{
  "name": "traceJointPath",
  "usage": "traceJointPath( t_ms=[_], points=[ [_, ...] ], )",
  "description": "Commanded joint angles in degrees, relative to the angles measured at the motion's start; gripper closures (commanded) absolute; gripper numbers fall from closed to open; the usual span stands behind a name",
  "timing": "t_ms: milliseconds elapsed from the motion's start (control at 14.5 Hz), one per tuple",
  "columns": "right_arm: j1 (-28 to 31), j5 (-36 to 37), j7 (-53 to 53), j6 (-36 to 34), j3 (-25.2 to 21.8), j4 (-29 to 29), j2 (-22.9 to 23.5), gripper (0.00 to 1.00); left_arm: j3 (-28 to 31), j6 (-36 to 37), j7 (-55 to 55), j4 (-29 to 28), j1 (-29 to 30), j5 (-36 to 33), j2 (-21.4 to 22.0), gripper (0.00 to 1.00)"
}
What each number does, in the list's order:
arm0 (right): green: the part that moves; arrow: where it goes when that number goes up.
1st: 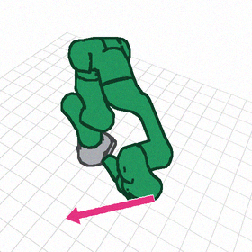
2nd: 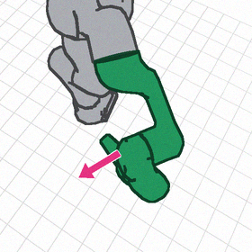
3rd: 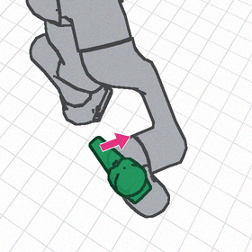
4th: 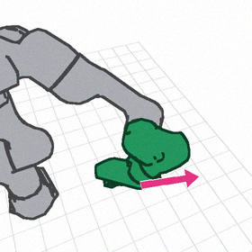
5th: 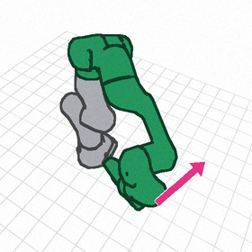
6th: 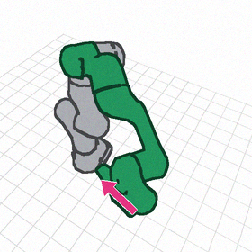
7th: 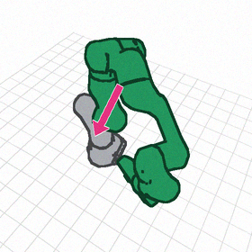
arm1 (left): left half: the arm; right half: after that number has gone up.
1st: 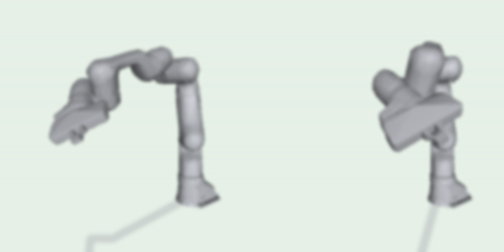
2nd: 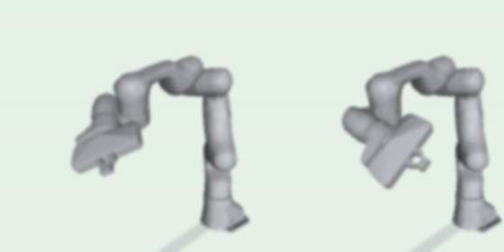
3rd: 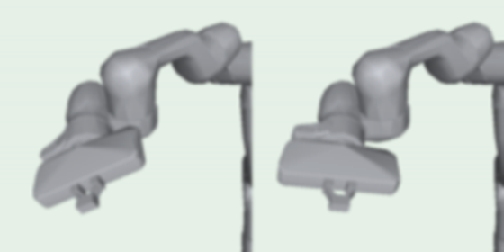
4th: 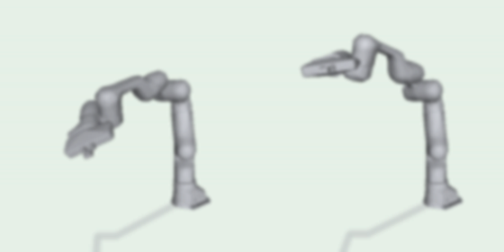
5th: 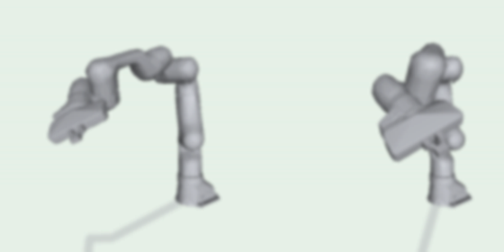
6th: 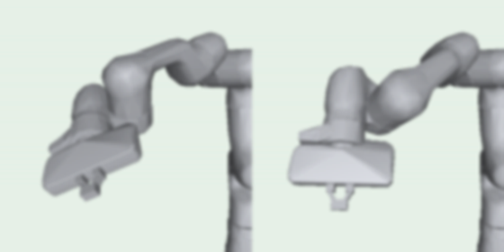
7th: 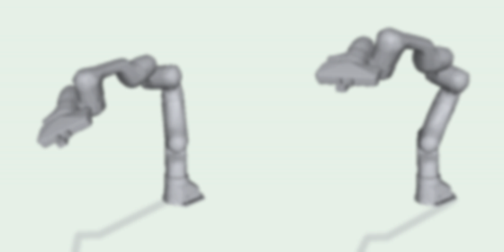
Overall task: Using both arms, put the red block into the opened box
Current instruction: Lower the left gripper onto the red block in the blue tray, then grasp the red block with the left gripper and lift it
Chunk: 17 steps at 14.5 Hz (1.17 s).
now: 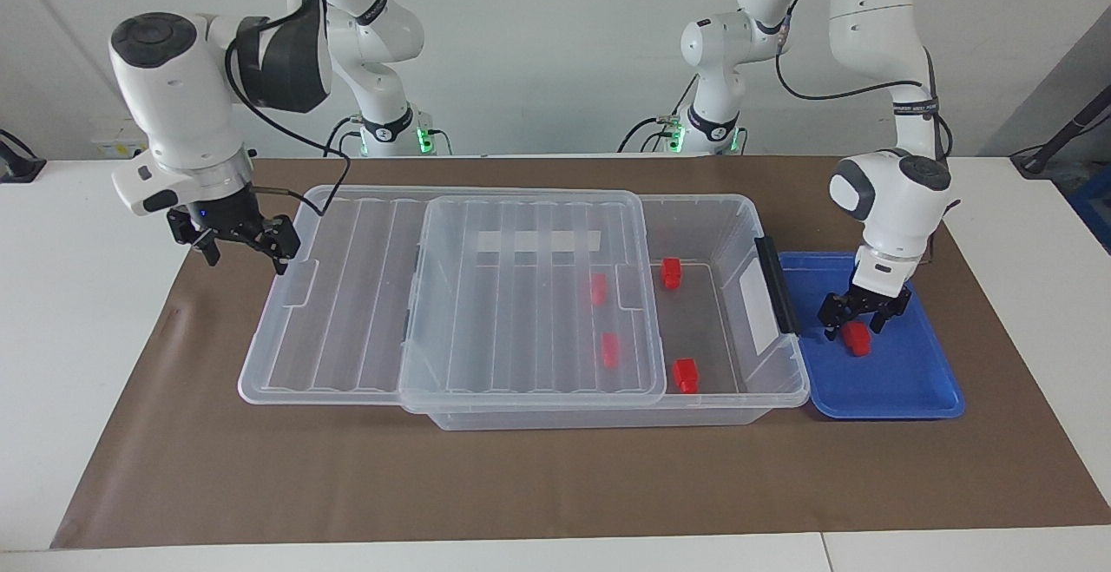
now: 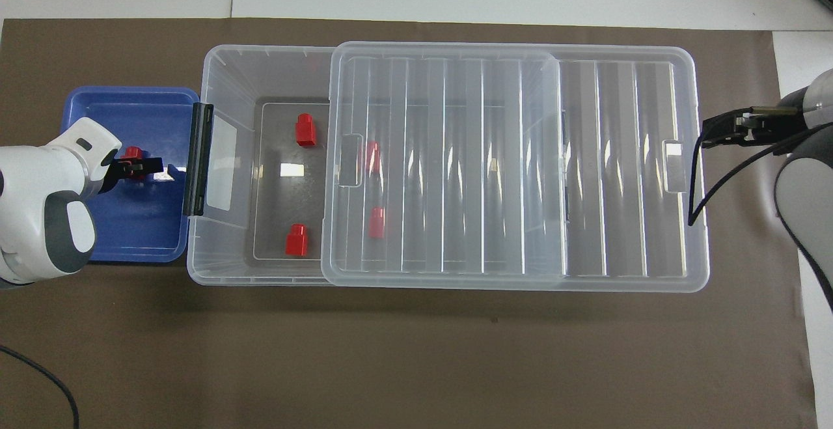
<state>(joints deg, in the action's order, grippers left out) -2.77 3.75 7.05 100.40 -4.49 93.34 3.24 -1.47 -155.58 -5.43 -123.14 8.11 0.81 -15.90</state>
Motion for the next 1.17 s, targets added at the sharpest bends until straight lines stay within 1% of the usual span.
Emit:
traceJointPath(
  t_ms=[0, 69, 138, 206, 412, 481, 619, 688, 825, 1100],
  points=[
    [0.7, -3.6, -0.6, -4.8, -0.1, -1.0, -3.9, 0.00, -0.3, -1.6, -1.7, 0.3, 1.4, -0.1, -0.7, 0.22],
    [0.6, -3.6, -0.3, -7.1, 0.1, -1.1, -4.9, 0.00, -0.3, -1.7, -1.7, 0.3, 1.4, -0.1, -0.7, 0.42],
    [0.6, -3.5, 1.0, -9.1, 0.2, -0.5, -6.1, 0.00, -0.3, -1.7, -1.6, 0.3, 1.4, -0.1, -0.7, 0.58],
    [0.7, -3.4, 1.9, -10.0, 0.2, 0.4, -7.0, 0.00, -0.3, -1.6, -1.6, 0.3, 1.4, -0.1, -0.7, 0.64],
    [0.0, -3.1, 2.6, -9.3, 0.3, 2.0, -7.7, 0.00, -0.3, -1.4, -1.5, 0.5, 1.5, -0.1, -0.7, 0.62],
    [-0.6, -3.1, 3.3, -9.3, 0.4, 2.1, -7.8, 0.00, -0.3, -0.5, -1.3, 1.8, 1.2, -0.1, -0.6, 0.62],
    [-1.4, -3.1, 3.0, -9.5, 0.4, 2.1, -7.8, 0.00, -0.4, 2.5, -1.0, 3.0, 0.4, -0.1, 0.4, 0.62],
    [-1.4, -3.0, 2.6, -9.5, 0.4, 1.9, -7.7, 0.00, -0.5, 4.8, -0.9, 3.8, 0.2, -0.1, 1.9, 0.61],
    [-1.3, -3.0, 2.4, -9.8, 0.3, 1.8, -7.6, 0.00, -0.8, 11.3, -0.1, 6.4, 0.1, -0.1, 4.6, 0.61],
    [-1.3, -3.0, 2.4, -10.0, 0.3, 1.8, -7.7, 0.00, -0.9, 30.3, 1.6, 15.9, -1.8, 0.2, 8.3, 0.61]
  ],
)
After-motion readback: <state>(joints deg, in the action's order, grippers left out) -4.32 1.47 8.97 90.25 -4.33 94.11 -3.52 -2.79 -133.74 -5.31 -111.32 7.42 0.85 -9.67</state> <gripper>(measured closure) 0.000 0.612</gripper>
